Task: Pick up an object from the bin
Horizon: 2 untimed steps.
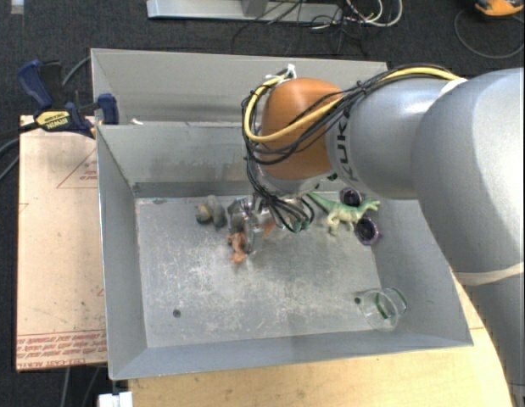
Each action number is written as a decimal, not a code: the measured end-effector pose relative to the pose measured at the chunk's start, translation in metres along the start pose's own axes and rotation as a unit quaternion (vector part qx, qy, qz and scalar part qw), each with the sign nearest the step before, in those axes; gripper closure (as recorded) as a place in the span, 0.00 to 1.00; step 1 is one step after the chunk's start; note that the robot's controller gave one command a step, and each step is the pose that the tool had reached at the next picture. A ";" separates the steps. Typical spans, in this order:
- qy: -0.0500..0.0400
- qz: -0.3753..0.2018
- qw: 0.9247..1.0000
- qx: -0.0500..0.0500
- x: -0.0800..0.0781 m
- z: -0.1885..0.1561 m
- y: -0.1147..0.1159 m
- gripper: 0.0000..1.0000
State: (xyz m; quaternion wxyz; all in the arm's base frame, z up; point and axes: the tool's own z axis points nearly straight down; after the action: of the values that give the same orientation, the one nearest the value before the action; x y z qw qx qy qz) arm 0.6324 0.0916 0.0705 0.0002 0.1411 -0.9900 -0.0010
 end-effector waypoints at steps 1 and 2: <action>0.000 0.000 1.000 0.000 0.000 0.000 0.000 1.00; -0.002 -0.009 1.000 0.000 -0.003 -0.001 -0.015 1.00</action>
Offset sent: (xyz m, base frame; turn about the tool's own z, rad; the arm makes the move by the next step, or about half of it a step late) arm 0.0058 -0.0134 0.0010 -0.0203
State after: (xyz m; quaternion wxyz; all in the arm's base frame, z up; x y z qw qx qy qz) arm 0.6391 0.0784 0.0719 -0.0020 0.1496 -0.9887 -0.0016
